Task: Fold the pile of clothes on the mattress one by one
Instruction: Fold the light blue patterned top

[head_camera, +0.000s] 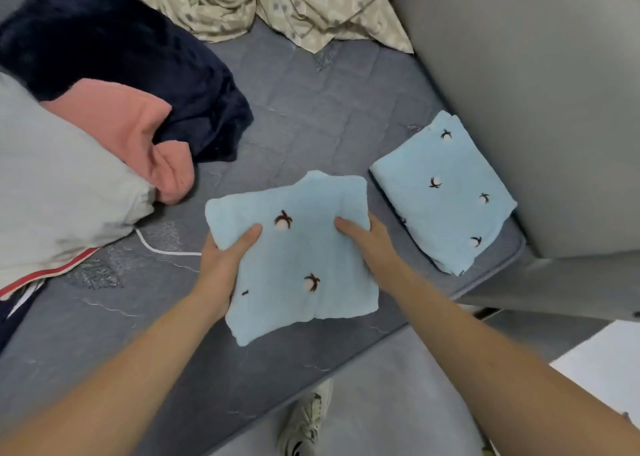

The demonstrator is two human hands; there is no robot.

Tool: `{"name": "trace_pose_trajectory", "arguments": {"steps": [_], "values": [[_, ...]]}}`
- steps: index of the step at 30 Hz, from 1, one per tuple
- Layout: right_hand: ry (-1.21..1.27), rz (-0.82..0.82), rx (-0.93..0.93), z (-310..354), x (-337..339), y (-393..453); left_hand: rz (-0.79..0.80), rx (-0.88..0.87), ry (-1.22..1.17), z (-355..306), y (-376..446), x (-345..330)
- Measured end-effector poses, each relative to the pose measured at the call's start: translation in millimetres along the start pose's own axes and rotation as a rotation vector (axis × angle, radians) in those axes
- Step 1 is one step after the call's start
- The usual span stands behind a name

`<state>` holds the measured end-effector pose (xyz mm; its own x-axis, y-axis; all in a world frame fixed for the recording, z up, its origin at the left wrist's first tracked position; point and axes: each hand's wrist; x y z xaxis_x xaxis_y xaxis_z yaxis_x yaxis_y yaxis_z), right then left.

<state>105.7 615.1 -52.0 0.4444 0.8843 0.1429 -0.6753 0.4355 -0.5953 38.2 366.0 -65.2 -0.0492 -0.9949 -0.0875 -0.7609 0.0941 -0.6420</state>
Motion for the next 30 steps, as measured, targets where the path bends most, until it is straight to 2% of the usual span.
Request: {"name": "trace_pose_trajectory", "arguments": {"steps": [4, 9, 16, 19, 21, 22, 24, 26, 28, 30], "values": [[0.133, -0.054, -0.042, -28.6, 34.3, 11.8, 0.037, 0.003, 0.103, 13.8, 17.9, -40.5], [0.327, -0.188, -0.052, -55.0, 44.5, -0.3, 0.121, -0.076, 0.311, -11.3, 41.6, -76.5], [0.571, -0.397, -0.19, -94.1, 53.4, -36.0, 0.455, -0.131, 0.66, -45.8, 70.6, -156.7], [0.631, -0.417, -0.29, -96.0, 54.5, -29.7, 0.451, -0.21, 0.966, -36.8, 93.4, -178.9], [0.621, -0.424, -0.325, -97.7, 51.3, -20.6, 0.368, -0.242, 1.213, -25.3, 108.3, -181.2], [0.615, -0.43, -0.339, -98.4, 49.5, -16.4, 0.316, -0.211, 1.258, -20.6, 112.0, -181.0], [0.619, -0.439, -0.353, -101.2, 47.8, -10.5, 0.249, -0.104, 1.232, -17.2, 109.2, -181.5], [0.631, -0.434, -0.344, -103.0, 49.4, -10.1, 0.272, -0.004, 1.148, -19.9, 102.0, -177.7], [0.625, -0.408, -0.313, -102.2, 53.7, -17.5, 0.324, 0.008, 1.012, -23.7, 94.0, -170.8], [0.609, -0.372, -0.27, -93.7, 57.1, -33.8, 0.349, -0.06, 0.914, -36.2, 76.2, -164.3]]}}
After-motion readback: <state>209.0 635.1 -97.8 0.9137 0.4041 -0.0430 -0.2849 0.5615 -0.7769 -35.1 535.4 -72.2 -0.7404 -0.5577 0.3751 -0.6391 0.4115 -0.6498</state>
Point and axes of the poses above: each hand's wrist, its own y-axis towards the middle knuckle, its own x-axis out of the back of the hand, z = x × y, and after that the axes turned 6 degrees about -z, right-handed
